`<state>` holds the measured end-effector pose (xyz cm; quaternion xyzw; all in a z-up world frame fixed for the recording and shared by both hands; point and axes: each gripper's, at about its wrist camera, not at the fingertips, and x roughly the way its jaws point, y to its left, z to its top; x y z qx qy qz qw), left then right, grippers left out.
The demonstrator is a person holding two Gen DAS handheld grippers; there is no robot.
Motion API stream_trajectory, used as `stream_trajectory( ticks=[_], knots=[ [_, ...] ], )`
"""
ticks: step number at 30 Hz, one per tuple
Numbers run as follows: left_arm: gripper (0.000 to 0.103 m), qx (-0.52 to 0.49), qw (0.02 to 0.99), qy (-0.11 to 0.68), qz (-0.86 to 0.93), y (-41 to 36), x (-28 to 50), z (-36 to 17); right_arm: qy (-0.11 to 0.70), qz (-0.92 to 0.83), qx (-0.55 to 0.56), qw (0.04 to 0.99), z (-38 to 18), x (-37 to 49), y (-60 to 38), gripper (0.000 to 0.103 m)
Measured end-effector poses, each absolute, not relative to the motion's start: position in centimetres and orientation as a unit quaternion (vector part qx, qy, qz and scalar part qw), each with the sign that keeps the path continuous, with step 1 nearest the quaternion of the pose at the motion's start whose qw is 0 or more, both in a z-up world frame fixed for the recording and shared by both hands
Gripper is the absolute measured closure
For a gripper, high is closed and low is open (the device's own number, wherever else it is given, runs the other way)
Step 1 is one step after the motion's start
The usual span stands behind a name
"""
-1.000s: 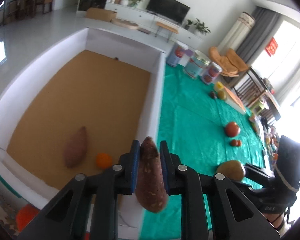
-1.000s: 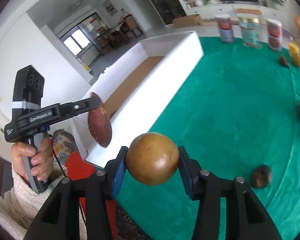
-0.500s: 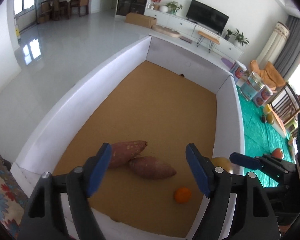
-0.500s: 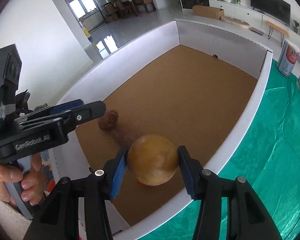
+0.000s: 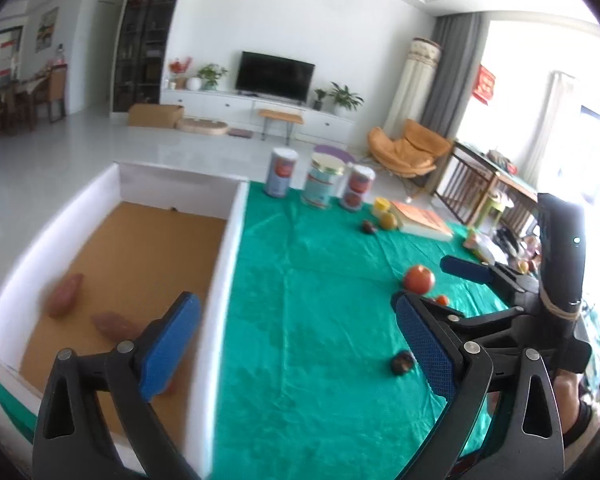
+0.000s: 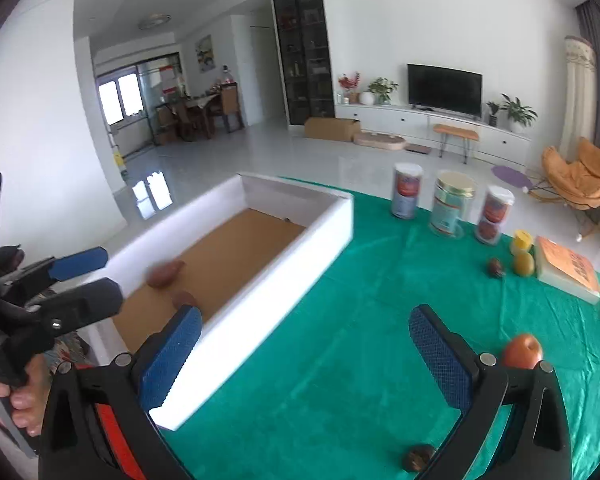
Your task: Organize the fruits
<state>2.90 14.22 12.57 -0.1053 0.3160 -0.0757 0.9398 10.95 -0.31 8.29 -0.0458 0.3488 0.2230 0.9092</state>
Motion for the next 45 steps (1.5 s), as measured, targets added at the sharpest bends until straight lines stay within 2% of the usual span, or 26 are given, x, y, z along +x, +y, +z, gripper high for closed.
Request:
stream_trajectory(
  ticks=[4, 7, 15, 20, 32, 45],
  knots=[
    [0.004, -0.074, 0.911, 0.39, -0.112, 7.4, 4.8, 5.6, 0.407, 0.109, -0.035, 0.906, 1.1, 9.3, -9.9, 0.0],
    [0.004, -0.042, 0.904, 0.412, -0.102, 4.7, 5.8, 1.3, 0.429, 0.024, -0.012, 0.903, -3.0, 7.6, -16.7, 0.0],
    [0.004, -0.01, 0.908, 0.418, -0.031, 5.0, 8.1, -5.1, 0.444, -0.081, 0.051, 0.891, -6.8, 5.7, -25.6, 0.0],
    [0.004, -0.059, 0.905, 0.422, -0.008, 6.7, 8.7, -5.7, 0.445, -0.085, 0.045, 0.89, -7.3, 6.7, -25.8, 0.0],
    [0.003, -0.008, 0.901, 0.434, 0.008, 5.4, 9.2, -6.2, 0.456, -0.106, 0.051, 0.882, -8.6, 7.3, -25.8, 0.0],
    [0.002, -0.006, 0.9, 0.435, 0.007, 5.3, 9.2, -6.3, 0.456, -0.106, 0.051, 0.882, -8.6, 7.3, -25.8, 0.0]
  ],
)
